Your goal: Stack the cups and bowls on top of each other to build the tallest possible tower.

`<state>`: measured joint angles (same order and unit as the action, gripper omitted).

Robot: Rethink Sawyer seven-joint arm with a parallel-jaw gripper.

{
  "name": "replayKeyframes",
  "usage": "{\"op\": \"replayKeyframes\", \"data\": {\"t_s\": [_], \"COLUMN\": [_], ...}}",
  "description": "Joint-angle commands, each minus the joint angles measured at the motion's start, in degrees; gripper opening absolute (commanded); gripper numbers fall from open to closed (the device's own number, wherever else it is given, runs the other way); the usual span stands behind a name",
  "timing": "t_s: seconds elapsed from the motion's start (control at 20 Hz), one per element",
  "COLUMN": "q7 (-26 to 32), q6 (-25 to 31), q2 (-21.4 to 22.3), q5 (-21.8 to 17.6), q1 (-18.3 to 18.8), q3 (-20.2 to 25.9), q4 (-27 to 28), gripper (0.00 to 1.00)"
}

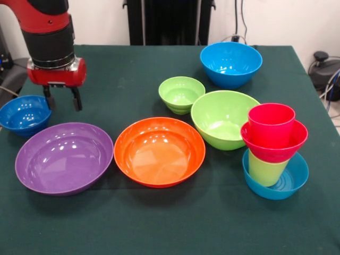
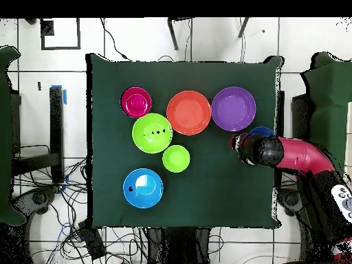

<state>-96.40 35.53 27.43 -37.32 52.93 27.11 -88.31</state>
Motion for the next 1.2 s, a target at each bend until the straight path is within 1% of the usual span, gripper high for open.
{"op": "replayKeyframes", "data": {"t_s": [0.05,0.45,0.65,0.85,1.1,1.2], "q7": [15.07,14.71,14.05,13.39,15.32,14.57], "q6": [3.57,7.07,5.85,2.65,1.22,0.21], "q2": [0.56,1.99,2.38,2.03,1.36,1.59], "q5": [-3.51,-1.99,-2.89,-4.42,-6.14,-7.13], "q1": [-0.30,-0.43,0.45,1.85,3.73,3.63], "q3": [3.85,4.42,4.10,3.65,3.80,3.29], "q4": [-3.56,-4.08,-4.57,-5.48,-5.37,-5.39], "gripper": [1.00,1.00,1.00,1.00,1.00,1.00]}}
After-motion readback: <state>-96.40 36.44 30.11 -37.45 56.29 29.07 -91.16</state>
